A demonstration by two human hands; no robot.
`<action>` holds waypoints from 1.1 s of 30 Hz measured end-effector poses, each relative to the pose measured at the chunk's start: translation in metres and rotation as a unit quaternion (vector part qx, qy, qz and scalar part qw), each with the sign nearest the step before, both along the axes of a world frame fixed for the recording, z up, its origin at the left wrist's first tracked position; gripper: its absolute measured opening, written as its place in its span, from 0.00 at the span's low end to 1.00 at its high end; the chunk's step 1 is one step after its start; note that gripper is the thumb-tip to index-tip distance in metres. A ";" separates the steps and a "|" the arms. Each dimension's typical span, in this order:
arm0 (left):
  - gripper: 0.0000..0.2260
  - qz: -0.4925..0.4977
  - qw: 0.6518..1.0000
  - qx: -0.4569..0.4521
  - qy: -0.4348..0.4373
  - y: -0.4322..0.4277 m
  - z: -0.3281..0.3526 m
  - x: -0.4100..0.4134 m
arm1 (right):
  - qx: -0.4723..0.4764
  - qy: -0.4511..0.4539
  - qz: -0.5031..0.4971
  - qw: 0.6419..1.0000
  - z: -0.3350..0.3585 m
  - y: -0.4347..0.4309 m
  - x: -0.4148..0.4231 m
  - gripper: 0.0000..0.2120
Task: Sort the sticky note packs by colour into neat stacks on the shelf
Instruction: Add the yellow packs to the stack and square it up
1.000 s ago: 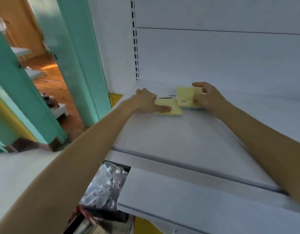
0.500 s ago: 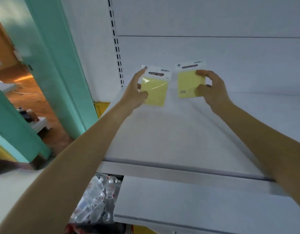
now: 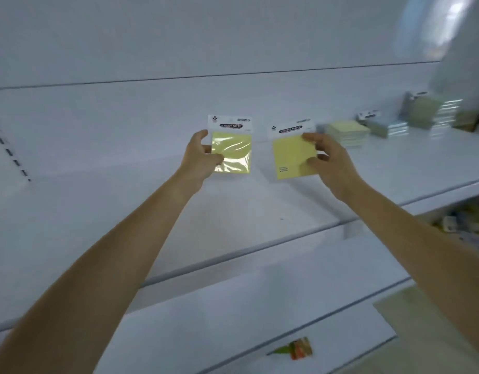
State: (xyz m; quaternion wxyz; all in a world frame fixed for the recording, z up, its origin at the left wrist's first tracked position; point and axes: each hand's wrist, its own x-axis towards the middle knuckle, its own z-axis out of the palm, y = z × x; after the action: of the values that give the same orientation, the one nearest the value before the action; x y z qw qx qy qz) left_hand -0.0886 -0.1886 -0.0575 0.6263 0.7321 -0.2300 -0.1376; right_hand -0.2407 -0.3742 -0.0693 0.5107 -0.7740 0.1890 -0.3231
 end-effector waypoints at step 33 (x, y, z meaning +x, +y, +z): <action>0.21 0.051 0.995 -0.064 -0.061 -0.340 0.018 -0.043 | -0.049 0.004 -0.050 0.998 0.003 -0.301 -0.065 0.25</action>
State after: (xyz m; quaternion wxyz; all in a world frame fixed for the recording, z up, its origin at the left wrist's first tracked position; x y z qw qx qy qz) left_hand -0.1320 -0.5286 -0.0390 0.6629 0.7084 -0.2378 -0.0456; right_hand -0.3053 -0.6754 -0.0663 0.4547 -0.7888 0.2132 -0.3544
